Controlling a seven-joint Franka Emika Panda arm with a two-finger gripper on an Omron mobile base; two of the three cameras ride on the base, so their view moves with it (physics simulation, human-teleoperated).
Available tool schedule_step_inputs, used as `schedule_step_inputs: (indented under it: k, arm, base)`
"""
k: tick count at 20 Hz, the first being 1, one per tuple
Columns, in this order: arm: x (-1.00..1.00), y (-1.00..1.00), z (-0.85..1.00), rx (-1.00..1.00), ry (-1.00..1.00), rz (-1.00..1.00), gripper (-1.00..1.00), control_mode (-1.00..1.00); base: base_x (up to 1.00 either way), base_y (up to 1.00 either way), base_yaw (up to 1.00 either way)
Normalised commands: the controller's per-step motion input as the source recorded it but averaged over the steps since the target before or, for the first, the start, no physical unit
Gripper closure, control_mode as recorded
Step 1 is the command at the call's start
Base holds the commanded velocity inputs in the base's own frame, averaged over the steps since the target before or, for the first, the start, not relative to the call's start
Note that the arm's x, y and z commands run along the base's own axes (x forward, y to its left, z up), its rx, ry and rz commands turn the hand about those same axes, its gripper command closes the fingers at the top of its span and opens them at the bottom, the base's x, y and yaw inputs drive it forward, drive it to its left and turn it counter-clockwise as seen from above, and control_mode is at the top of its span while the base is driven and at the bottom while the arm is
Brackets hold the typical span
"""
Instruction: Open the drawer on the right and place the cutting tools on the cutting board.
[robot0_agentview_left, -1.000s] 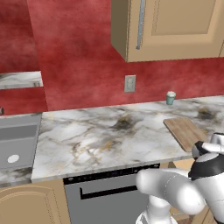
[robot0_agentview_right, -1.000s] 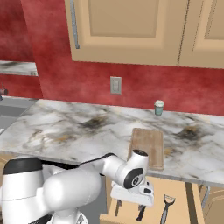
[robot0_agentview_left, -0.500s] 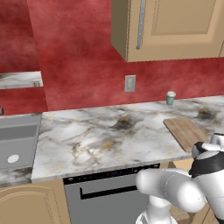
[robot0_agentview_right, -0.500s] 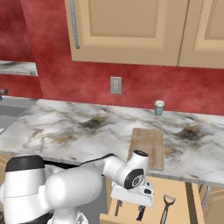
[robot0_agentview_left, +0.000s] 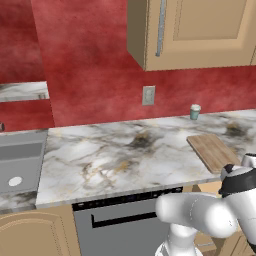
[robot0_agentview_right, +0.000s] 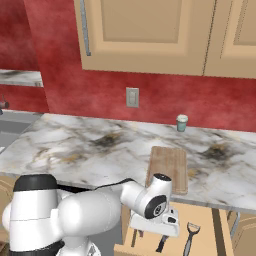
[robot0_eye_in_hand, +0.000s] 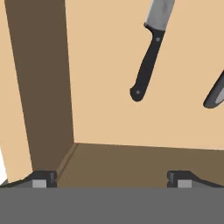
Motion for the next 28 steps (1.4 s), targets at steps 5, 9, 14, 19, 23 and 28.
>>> schedule_step_inputs:
  k: [5, 9, 14, 19, 23, 28]
  arm:
    - [0.09, -0.45, -0.15, 0.00, 0.00, 0.00, -1.00, -1.00]
    - [0.04, -0.33, -0.03, 0.00, 0.00, 0.00, -1.00, -1.00]
    - [0.20, 0.02, 0.00, 0.00, -0.01, -0.01, -1.00, -1.00]
    - [0.20, 0.01, 0.00, 0.00, -0.09, -0.01, -1.00, -1.00]
    - [0.00, 0.00, -0.10, 0.00, -0.06, -0.01, -1.00, -1.00]
    - [0.02, 0.00, -0.25, -0.01, -0.02, -0.06, -1.00, -1.00]
  base:
    - [0.00, 0.00, 0.00]
    - [0.00, 0.00, 0.00]
    - [0.00, 0.00, 0.00]
    - [0.00, 0.00, 0.00]
    - [0.00, 0.00, 0.00]
    - [0.00, 0.00, 0.00]
